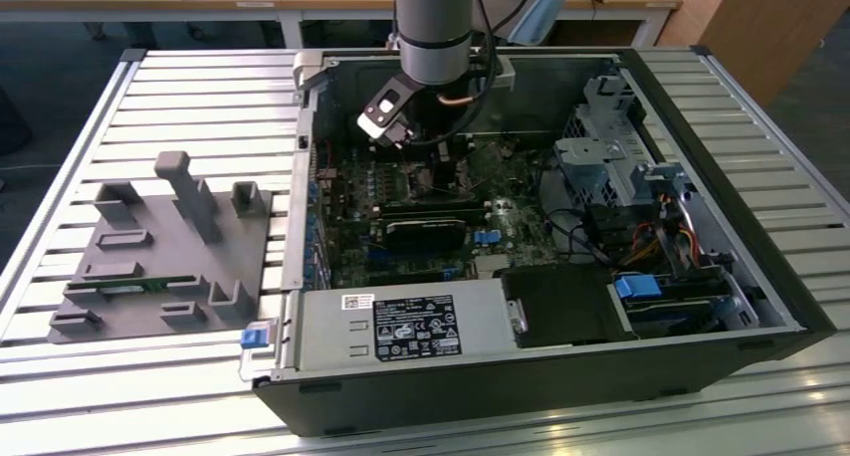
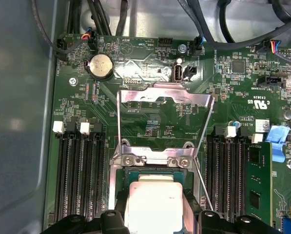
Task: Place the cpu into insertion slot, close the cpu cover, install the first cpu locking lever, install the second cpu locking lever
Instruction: 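Place the cpu into insertion slot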
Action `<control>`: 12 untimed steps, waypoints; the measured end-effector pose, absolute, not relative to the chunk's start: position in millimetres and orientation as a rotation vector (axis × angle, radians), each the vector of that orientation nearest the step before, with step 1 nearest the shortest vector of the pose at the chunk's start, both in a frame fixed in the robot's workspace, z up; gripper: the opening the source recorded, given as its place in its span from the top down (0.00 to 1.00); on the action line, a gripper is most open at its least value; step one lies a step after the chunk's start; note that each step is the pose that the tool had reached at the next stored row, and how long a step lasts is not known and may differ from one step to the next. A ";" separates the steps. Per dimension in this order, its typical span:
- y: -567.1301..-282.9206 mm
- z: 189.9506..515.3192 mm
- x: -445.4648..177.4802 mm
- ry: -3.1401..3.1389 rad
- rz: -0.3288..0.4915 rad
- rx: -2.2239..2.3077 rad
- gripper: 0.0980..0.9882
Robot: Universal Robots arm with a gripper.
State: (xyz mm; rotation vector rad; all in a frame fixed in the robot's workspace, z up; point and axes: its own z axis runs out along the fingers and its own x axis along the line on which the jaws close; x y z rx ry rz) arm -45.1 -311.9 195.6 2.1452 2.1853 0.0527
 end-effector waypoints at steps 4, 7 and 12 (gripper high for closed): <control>-311.9 195.4 -44.7 2.184 0.053 2.147 0.52; -311.9 195.4 -44.0 2.183 0.053 2.147 0.52; -311.9 195.4 -43.9 2.183 0.053 2.148 0.52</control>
